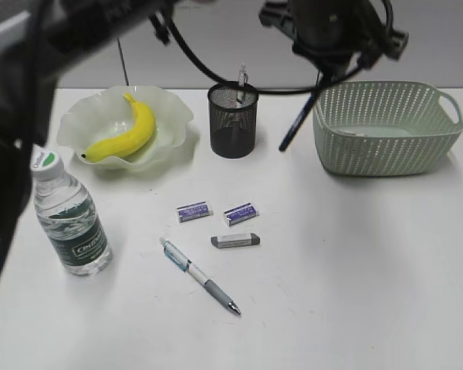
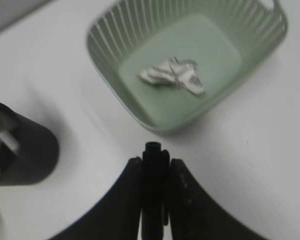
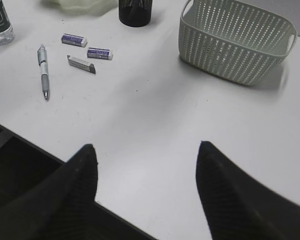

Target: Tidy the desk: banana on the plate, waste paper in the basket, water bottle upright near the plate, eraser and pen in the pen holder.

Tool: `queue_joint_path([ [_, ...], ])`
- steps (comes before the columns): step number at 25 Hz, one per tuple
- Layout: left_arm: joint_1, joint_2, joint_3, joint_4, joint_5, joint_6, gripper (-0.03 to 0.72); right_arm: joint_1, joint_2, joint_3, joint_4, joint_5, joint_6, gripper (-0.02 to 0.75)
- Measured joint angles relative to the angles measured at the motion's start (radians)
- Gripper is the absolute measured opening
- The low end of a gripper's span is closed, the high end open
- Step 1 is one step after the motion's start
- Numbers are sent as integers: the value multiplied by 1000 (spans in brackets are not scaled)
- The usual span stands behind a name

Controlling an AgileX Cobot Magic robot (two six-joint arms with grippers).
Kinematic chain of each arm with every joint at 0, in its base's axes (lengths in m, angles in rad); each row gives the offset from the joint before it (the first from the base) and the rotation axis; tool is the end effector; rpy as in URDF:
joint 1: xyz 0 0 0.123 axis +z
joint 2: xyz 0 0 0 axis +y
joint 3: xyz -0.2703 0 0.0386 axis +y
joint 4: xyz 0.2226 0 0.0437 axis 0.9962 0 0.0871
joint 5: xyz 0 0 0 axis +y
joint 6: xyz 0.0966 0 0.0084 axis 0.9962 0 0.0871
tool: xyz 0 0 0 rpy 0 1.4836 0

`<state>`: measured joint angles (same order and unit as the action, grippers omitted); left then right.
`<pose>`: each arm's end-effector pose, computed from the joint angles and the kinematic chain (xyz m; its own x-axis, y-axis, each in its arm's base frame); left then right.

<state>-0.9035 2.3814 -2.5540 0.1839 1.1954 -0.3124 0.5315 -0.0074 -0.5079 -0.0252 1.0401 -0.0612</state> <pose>0.3171 -0.3758 0.2860 -0.6533 0.4440 -0.6132 0.5700 0.8216 -0.0123 -0.0081 -0.0072 0.2662 -0.3280 -0.2785 -0.9027 -0.5154 0.8536 -0.0761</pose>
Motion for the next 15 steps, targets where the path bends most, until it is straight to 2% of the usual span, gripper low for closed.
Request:
queue_joint_path([
  [9,171,-109,-8,66,-111,-36,108,0,0,0,0,0,0,494],
  [15,209,-82,-8,63,-266,-54,108,0,0,0,0,0,0,493],
])
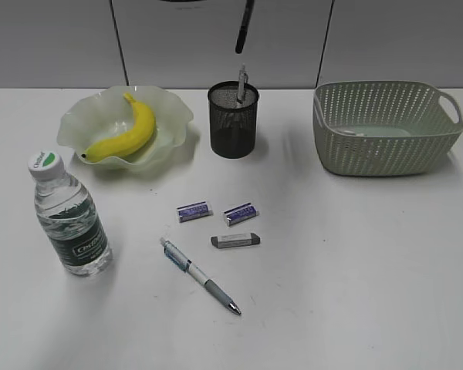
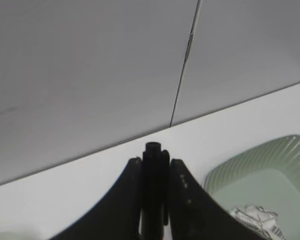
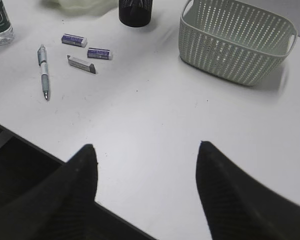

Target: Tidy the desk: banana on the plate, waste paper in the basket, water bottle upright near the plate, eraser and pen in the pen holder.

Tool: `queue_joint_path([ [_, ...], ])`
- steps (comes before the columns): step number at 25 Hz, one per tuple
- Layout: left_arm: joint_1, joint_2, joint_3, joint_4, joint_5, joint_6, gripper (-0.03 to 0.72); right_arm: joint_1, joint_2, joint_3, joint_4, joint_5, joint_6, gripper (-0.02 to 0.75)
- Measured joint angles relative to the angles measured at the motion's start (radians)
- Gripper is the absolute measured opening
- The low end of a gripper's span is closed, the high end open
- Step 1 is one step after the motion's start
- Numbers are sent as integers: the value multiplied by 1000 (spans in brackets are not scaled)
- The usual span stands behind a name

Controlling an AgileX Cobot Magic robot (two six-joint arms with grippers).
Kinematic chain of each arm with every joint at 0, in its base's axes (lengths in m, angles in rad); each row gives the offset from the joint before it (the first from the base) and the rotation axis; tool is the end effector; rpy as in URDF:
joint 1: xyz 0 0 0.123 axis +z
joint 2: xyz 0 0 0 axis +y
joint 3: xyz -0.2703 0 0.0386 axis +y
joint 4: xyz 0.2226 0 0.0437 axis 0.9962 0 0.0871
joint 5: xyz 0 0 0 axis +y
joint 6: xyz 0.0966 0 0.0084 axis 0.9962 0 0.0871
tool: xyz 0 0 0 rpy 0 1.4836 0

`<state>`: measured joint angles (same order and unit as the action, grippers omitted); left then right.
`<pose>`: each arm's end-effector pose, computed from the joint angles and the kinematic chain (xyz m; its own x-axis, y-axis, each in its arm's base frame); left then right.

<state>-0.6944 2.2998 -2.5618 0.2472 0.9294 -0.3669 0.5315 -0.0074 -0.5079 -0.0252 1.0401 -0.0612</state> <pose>0.3908 -0.3007 0.3478 -0.5097 0.1497 -0.8472 0.3999 0.9131 -0.0793 -0.0081 -0.0072 0.2662 -0.3280 -0.2785 -0.9027 -0.5154 0.8536 -0.0761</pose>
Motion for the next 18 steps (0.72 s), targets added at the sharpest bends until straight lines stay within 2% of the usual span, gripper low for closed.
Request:
queue_joint_path([
  [11,84,150,18,-7,-241,-4,108,0,0,0,0,0,0,493],
  [18,96,226,19,-9,-274,-4,108,0,0,0,0,0,0,493],
])
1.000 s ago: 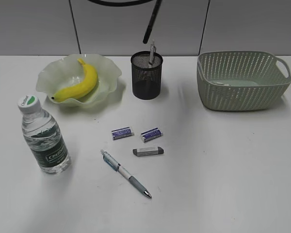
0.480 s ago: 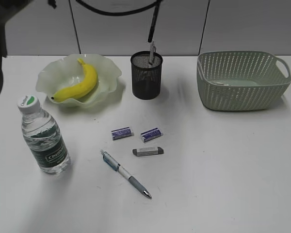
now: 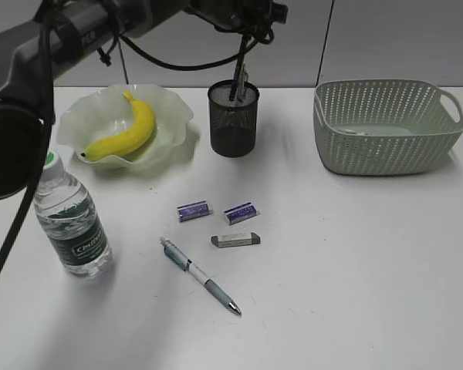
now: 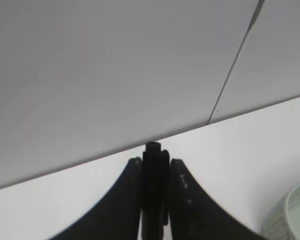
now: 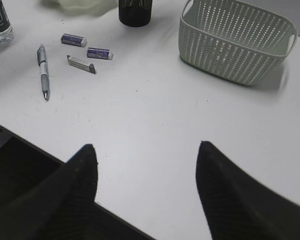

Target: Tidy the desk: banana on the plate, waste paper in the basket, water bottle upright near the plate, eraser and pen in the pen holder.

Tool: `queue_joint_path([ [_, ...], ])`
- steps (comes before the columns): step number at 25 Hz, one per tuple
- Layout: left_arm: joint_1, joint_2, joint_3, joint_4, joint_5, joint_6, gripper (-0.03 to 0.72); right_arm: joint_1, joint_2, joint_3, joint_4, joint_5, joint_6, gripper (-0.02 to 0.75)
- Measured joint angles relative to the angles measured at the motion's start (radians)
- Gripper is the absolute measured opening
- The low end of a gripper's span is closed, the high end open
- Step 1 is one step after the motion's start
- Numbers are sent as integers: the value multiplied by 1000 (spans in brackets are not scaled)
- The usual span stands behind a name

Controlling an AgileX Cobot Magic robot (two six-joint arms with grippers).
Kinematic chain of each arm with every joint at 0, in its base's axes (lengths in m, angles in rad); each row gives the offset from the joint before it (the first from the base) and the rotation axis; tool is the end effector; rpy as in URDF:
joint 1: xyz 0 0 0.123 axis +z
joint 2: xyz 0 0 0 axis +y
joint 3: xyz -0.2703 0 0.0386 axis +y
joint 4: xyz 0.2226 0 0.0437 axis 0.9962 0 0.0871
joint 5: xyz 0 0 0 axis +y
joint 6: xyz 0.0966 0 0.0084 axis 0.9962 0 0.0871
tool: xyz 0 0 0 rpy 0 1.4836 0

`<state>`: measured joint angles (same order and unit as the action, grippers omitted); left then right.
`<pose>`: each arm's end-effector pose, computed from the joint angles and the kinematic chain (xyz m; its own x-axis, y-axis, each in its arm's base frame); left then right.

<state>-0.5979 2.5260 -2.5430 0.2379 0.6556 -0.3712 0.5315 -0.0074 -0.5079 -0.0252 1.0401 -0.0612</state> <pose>0.4601 -0.2965 0.2459 -0.4984 0.1235 -0.8581 0.3713 0.9248 -0.0825 -0.0081 -0.0072 0.2662 -0.3280 -0.2785 -0.9027 -0.5154 0.8536 -0.0761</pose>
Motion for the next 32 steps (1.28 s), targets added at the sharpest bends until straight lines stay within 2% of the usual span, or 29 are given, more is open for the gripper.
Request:
queue_joint_path([
  [16,-6,24,1,14,33,0,116,0,0,0,1,0,0,493],
  [21,-7,22,1,16,55,0,293,0,0,0,1,0,0,493],
  [23,-10,19,1,25,65,0,339,0,0,0,1,0,0,493],
  [26,-16,6,1,35,93,0,365,0,0,0,1,0,0,493],
  [32,-18,-61,1,45,228,1,371,0,0,0,1,0,0,493],
])
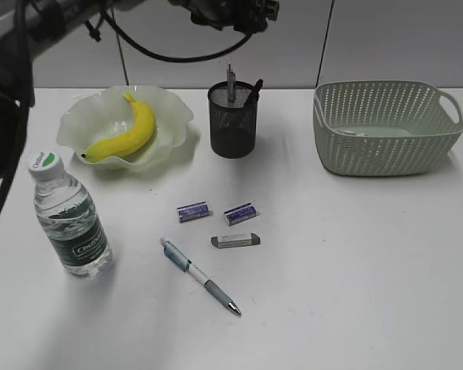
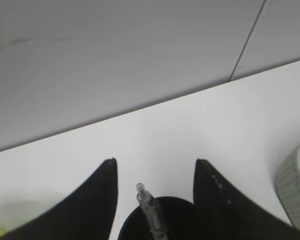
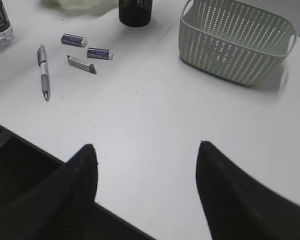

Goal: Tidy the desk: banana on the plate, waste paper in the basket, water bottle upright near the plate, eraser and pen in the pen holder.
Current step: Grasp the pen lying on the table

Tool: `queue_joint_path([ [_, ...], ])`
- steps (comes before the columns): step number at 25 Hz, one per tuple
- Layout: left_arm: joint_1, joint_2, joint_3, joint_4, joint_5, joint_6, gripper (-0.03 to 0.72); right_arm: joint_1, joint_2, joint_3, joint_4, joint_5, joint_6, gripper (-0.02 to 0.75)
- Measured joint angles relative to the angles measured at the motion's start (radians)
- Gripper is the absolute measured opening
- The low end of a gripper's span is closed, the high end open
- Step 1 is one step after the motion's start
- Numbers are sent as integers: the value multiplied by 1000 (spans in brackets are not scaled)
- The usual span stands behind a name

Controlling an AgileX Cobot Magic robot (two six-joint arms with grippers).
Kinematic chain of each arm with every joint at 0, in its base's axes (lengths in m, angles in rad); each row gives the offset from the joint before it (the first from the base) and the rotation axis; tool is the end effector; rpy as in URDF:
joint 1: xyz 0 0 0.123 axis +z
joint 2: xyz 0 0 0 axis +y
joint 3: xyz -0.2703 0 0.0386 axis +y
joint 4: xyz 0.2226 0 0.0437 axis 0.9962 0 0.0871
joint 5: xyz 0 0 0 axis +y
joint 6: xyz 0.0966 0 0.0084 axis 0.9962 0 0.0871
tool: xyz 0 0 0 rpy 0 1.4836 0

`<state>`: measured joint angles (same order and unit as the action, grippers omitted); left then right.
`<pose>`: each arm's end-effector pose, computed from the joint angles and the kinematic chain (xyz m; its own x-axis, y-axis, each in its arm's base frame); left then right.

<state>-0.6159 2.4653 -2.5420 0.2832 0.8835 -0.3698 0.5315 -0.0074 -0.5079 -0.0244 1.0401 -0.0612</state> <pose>0.4414 -0.2867 0.2617 -0.5963 0.1994 -0.7776 0.3238 0.9461 -0.0058 -0.0081 -0.0071 0.2662 -0.3282 -0.2782 -0.9027 -0.5158 0.8534 -0.0755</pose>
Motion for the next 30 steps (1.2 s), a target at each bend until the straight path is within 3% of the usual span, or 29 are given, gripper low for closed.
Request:
queue_joint_path([
  [9,-10,-247,0,3,305,53,372,0,0,0,0,0,0,493],
  [15,-14,-467,22,-32,331,114,370,0,0,0,0,0,0,493],
  [18,-14,-604,96,-34,332,140,367,0,0,0,0,0,0,493],
  [22,-15,-841,317,0,331,151,366,0,0,0,0,0,0,493],
  [30,-15,-1414,1038,6,333,156,363,0,-1,0,0,0,0,493],
])
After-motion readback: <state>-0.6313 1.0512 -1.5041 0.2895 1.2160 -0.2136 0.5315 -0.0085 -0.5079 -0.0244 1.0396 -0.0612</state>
